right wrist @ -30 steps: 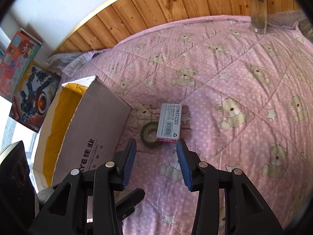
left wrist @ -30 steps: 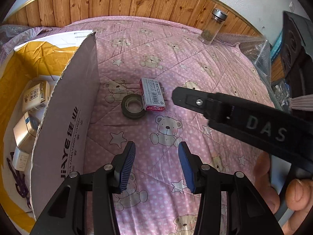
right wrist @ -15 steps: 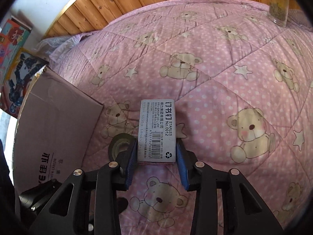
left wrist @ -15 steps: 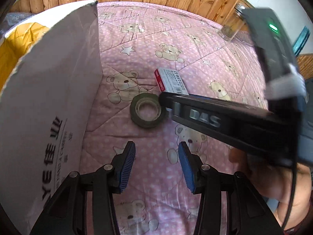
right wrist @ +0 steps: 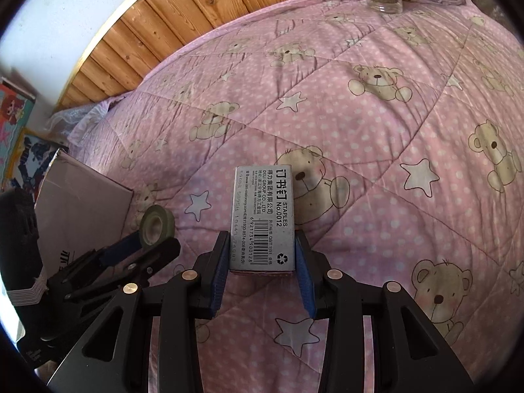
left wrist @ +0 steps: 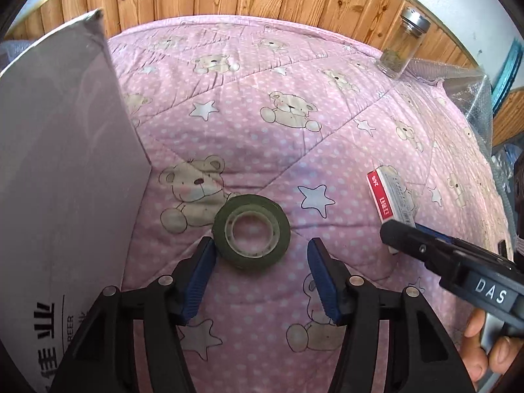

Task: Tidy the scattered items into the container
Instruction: 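Lift the staples box with the right tool while the left tool grasps the green tape roll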

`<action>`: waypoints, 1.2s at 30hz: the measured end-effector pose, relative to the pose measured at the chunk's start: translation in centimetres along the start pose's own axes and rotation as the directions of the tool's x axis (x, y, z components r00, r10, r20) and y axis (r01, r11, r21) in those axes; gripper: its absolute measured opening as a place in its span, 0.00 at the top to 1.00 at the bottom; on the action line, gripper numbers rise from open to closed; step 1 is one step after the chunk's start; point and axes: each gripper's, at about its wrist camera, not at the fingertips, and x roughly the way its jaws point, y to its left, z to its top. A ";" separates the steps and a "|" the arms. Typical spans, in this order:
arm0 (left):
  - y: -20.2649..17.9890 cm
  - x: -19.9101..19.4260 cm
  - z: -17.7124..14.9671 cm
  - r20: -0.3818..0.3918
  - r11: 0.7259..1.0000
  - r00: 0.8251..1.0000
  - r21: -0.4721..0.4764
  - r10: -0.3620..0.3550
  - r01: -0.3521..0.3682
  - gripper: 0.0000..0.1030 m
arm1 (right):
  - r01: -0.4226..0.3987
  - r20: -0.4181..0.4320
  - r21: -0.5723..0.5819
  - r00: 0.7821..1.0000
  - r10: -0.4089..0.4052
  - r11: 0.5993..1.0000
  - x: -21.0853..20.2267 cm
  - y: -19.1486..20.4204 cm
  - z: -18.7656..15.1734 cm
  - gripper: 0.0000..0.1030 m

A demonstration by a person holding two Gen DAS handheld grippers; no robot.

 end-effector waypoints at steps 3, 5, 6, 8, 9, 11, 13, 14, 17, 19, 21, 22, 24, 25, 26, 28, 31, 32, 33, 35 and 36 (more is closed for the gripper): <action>-0.3 0.0 0.0 0.010 0.999 1.000 0.045 0.017 -0.017 0.54 | 0.002 0.008 -0.004 1.000 -0.002 1.000 0.0 0.0 -0.1 0.62; -0.1 -0.1 0.0 0.012 0.999 1.000 0.048 0.010 -0.010 0.54 | 0.001 0.014 -0.008 1.000 -0.001 1.000 -0.1 -0.1 -0.2 0.62; -0.1 -0.3 -0.1 0.015 0.999 1.000 0.047 0.006 -0.007 0.55 | 0.000 0.017 -0.008 1.000 0.000 1.000 -0.2 -0.2 -0.3 0.62; -0.1 -0.5 -0.4 0.018 0.999 1.000 0.047 0.002 -0.003 0.55 | 0.000 0.016 -0.005 1.000 0.000 1.000 -0.5 -0.3 -0.5 0.62; -0.1 -0.7 -0.5 0.019 0.999 1.000 0.047 -0.001 0.000 0.55 | -0.003 0.017 0.000 1.000 0.003 1.000 -0.7 -0.3 -0.7 0.62; -0.4 -1.1 -0.7 0.021 0.999 1.000 0.052 -0.007 0.005 0.55 | -0.004 0.018 0.007 1.000 0.004 1.000 -1.0 -0.4 -1.0 0.62; -0.6 -1.6 -0.9 0.022 0.999 1.000 0.052 -0.015 0.013 0.55 | -0.001 0.018 0.017 1.000 0.000 1.000 -1.4 -0.6 -1.5 0.62; -0.9 -1.8 -0.9 0.023 0.998 1.000 0.055 -0.020 0.018 0.55 | 0.001 0.018 0.021 1.000 -0.001 1.000 -1.6 -0.6 -1.7 0.62; -1.6 -2.3 -1.3 0.020 0.998 0.999 0.065 -0.027 0.026 0.55 | 0.008 0.023 0.026 1.000 -0.008 1.000 -2.4 -0.7 -2.4 0.62; -1.9 -2.9 -1.8 0.014 0.997 0.999 0.068 -0.037 0.036 0.55 | 0.013 0.029 0.025 0.999 -0.014 1.000 -3.1 -0.6 -2.7 0.62; -2.2 -3.5 -2.2 0.014 0.997 0.999 0.071 -0.045 0.044 0.55 | 0.024 0.037 0.022 0.999 -0.024 0.999 -3.9 -0.4 -3.0 0.62; -2.5 -3.7 -2.3 0.014 0.996 0.999 0.072 -0.049 0.048 0.55 | 0.032 0.041 0.016 0.999 -0.032 0.999 -4.3 -0.2 -3.2 0.62; -2.9 -4.1 -2.5 0.014 0.996 0.998 0.074 -0.057 0.056 0.55 | 0.046 0.049 0.009 0.998 -0.046 0.999 -5.1 0.1 -3.7 0.62; -3.2 -4.2 -2.5 0.013 0.995 0.998 0.074 -0.063 0.062 0.55 | 0.049 0.051 0.006 0.997 -0.049 0.999 -5.4 0.3 -3.9 0.62; -3.4 -4.6 -2.7 0.014 0.995 0.998 0.075 -0.067 0.065 0.55 | 0.051 0.053 0.005 0.997 -0.051 0.999 -5.8 0.4 -4.1 0.62; -3.8 -5.5 -3.2 0.018 0.994 0.997 0.082 -0.072 0.070 0.55 | 0.053 0.057 0.002 0.997 -0.053 0.999 -6.5 0.8 -4.7 0.62; -4.3 -6.8 -3.8 0.026 0.993 0.996 0.090 -0.085 0.082 0.55 | 0.056 0.062 0.000 0.997 -0.056 0.998 -7.4 1.2 -5.4 0.62; -4.4 -7.2 -4.0 0.027 0.992 0.996 0.094 -0.087 0.084 0.55 | 0.056 0.062 -0.001 0.996 -0.056 0.998 -7.6 1.3 -5.7 0.62; -4.6 -7.6 -4.2 0.030 0.992 0.996 0.096 -0.090 0.087 0.55 | 0.057 0.063 -0.002 0.996 -0.057 0.998 -7.9 1.4 -6.0 0.62; -4.8 -8.4 -4.5 0.034 0.991 0.995 0.099 -0.098 0.094 0.55 | 0.059 0.067 -0.001 0.996 -0.058 0.998 -8.5 1.7 -6.4 0.62; -4.9 -8.7 -4.7 0.037 0.990 0.994 0.100 -0.099 0.095 0.55 | 0.059 0.068 -0.004 0.996 -0.058 0.998 -8.8 1.8 -6.7 0.62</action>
